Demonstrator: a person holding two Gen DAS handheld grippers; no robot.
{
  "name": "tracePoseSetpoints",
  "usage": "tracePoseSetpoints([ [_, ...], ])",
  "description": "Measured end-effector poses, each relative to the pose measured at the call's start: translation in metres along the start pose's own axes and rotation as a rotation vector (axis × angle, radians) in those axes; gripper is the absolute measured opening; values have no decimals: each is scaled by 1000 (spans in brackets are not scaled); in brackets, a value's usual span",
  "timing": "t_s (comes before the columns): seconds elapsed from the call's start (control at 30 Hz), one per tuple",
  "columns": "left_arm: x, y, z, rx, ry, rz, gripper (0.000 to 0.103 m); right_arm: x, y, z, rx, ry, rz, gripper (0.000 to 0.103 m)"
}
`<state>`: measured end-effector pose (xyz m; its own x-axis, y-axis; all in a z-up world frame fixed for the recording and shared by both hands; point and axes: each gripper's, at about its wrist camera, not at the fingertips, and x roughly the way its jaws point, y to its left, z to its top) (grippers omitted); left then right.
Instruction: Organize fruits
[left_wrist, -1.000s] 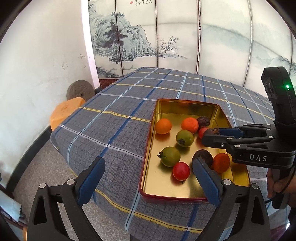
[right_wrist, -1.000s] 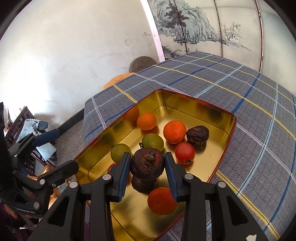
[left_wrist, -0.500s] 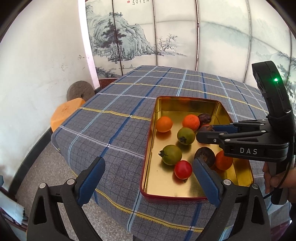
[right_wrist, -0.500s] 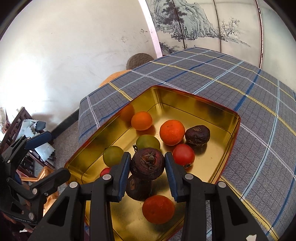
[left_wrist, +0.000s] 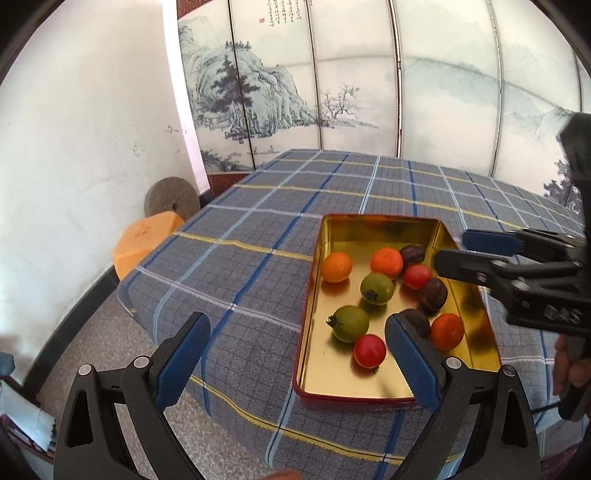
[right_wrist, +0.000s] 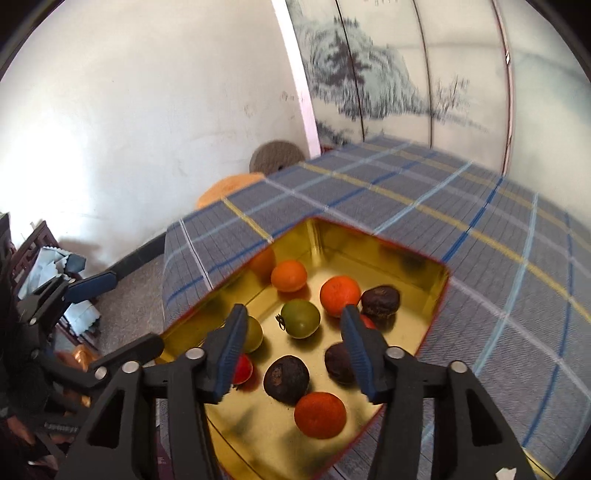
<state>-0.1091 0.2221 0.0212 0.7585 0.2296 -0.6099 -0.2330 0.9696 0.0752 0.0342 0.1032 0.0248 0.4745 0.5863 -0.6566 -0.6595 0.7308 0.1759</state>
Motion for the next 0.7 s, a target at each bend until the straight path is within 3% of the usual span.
tracePoseSetpoints([
  [0.07,-6,1,2,-7,-13,-18,96,-15,3,-2,-13,-39,-24,63],
  [0.27,-20,-2,11,-20,-12,-55,99,-65,10,-11,-41,-146,-91,71],
  [0.7,-62,-10,21,-13,-108,-85,102,-116,8,-26,-39,-213,-136,76],
])
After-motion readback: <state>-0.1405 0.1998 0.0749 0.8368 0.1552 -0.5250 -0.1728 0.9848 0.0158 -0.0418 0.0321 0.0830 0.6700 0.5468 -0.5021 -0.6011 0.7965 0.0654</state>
